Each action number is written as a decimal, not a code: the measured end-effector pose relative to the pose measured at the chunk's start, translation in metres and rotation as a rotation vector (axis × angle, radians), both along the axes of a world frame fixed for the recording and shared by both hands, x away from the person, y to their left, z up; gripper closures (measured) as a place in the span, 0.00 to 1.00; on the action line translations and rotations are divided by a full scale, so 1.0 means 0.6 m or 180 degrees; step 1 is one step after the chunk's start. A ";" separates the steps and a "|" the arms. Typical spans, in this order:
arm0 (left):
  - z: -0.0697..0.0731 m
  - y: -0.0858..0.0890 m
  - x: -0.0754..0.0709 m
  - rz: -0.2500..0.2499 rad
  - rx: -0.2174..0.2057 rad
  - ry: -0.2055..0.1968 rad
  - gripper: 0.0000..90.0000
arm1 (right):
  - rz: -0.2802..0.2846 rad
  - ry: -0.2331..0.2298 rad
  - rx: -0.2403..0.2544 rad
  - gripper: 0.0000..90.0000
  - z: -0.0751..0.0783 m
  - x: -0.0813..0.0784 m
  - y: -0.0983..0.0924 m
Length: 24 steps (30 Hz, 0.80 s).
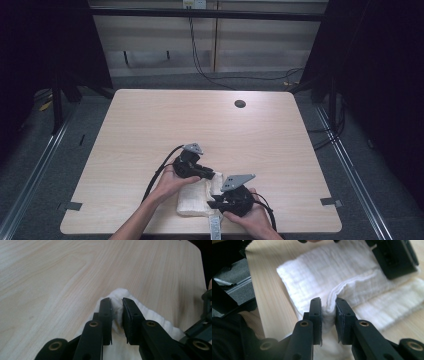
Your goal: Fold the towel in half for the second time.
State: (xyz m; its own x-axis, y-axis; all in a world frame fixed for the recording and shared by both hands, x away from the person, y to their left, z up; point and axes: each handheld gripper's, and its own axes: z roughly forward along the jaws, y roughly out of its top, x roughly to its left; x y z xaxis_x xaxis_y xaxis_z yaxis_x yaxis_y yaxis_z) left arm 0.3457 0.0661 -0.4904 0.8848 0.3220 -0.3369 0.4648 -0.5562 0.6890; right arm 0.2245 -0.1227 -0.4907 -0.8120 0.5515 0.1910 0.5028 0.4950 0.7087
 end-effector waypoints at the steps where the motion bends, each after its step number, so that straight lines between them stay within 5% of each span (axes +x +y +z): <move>1: 0.001 -0.002 0.000 -0.0009 0.0030 -0.0026 0.86 | 0.0000 0.0000 0.0000 0.86 0.000 0.000 0.000; 8: 0.001 -0.010 -0.003 -0.0007 -0.0046 -0.0040 0.87 | -0.0045 -0.0012 -0.0122 0.85 -0.006 0.002 -0.022; 15: 0.012 -0.019 -0.006 -0.0046 -0.0106 -0.0109 0.82 | -0.0169 -0.0008 -0.0037 0.75 -0.001 -0.006 -0.040; 24: 0.037 -0.023 -0.010 0.0073 -0.0229 -0.0281 0.60 | -0.0256 0.0033 0.0140 0.65 0.013 -0.003 -0.057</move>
State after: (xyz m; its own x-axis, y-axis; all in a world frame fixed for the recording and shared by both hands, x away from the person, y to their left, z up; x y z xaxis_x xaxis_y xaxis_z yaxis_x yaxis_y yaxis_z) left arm 0.3399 0.0522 -0.4680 0.9047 0.3203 -0.2810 0.4126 -0.4937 0.7655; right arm 0.2225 -0.1569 -0.4831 -0.7634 0.6056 0.2245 0.5470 0.4213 0.7234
